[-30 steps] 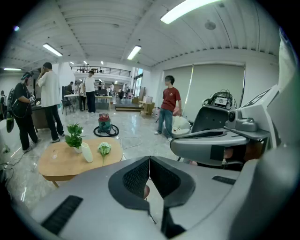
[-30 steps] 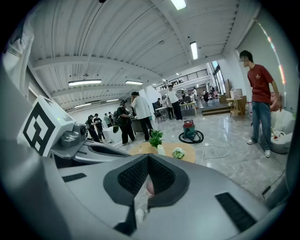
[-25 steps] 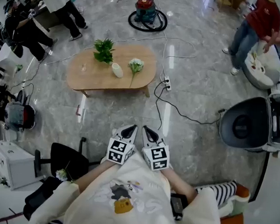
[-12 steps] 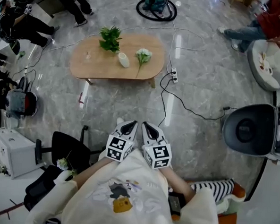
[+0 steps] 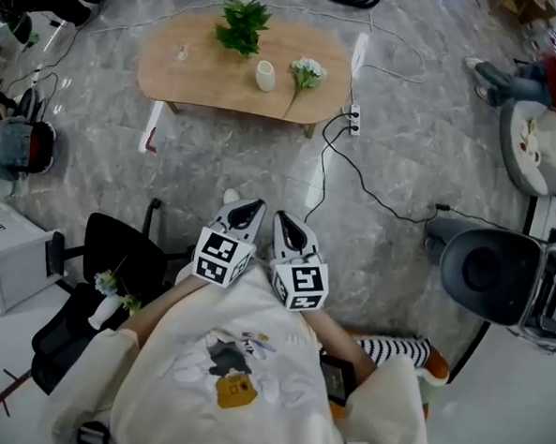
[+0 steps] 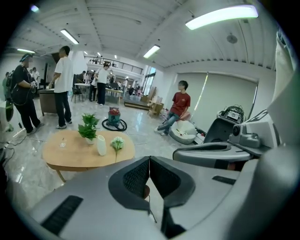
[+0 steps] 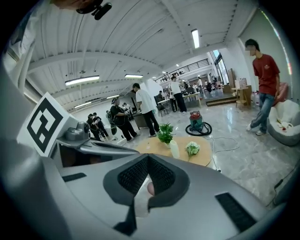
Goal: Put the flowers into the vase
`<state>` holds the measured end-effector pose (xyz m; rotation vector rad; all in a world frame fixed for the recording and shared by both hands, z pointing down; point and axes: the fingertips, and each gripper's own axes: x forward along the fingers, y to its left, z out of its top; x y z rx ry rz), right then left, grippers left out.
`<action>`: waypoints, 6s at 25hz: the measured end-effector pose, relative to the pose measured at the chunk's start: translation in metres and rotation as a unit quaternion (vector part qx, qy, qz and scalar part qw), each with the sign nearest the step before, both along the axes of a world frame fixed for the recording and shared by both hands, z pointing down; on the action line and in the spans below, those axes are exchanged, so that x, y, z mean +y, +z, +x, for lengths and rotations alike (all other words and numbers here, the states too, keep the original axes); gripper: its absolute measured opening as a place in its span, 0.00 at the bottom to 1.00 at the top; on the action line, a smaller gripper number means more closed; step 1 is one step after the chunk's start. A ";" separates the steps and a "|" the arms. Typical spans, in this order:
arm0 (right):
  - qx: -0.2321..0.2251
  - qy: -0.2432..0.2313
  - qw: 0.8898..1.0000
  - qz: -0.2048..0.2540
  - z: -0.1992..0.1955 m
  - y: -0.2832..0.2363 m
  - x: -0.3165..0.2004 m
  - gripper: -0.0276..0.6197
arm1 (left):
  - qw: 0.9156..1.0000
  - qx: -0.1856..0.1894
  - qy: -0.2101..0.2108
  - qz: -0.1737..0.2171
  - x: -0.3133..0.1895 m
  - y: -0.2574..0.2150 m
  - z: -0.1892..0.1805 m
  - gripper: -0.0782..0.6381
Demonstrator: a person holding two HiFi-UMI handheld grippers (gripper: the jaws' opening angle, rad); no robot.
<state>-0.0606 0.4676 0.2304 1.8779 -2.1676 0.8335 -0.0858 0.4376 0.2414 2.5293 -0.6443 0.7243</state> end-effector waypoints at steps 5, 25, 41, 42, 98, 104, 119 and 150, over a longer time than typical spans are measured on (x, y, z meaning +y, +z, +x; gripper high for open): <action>0.020 0.009 1.000 -0.001 -0.030 -0.004 -0.060 0.05 | 1.000 0.010 -0.024 -0.006 -0.065 -0.003 -0.049 0.12; 0.043 0.038 0.998 -0.017 -0.011 0.007 -0.212 0.05 | 0.999 0.016 -0.042 -0.021 -0.224 0.013 -0.054 0.12; -0.085 0.025 0.992 -0.085 0.134 0.040 -0.340 0.05 | 0.997 -0.037 -0.060 0.012 -0.331 0.001 0.081 0.12; -0.090 0.025 0.992 -0.090 0.137 0.042 -0.341 0.05 | 0.997 -0.039 -0.062 0.008 -0.333 0.001 0.084 0.12; -0.186 0.142 0.911 -0.338 0.195 0.351 -0.402 0.39 | 0.989 -0.034 -0.047 -0.139 -0.370 0.176 0.105 0.13; -0.186 0.169 0.898 -0.362 0.203 0.382 -0.407 0.39 | 0.985 -0.039 -0.048 -0.163 -0.369 0.197 0.100 0.13; -0.205 0.216 0.866 -0.403 0.217 0.439 -0.410 0.39 | 0.977 -0.050 -0.036 -0.206 -0.358 0.248 0.091 0.13; -0.231 0.202 0.864 -0.399 0.225 0.464 -0.418 0.12 | 0.975 -0.055 0.019 -0.213 -0.343 0.251 0.102 0.13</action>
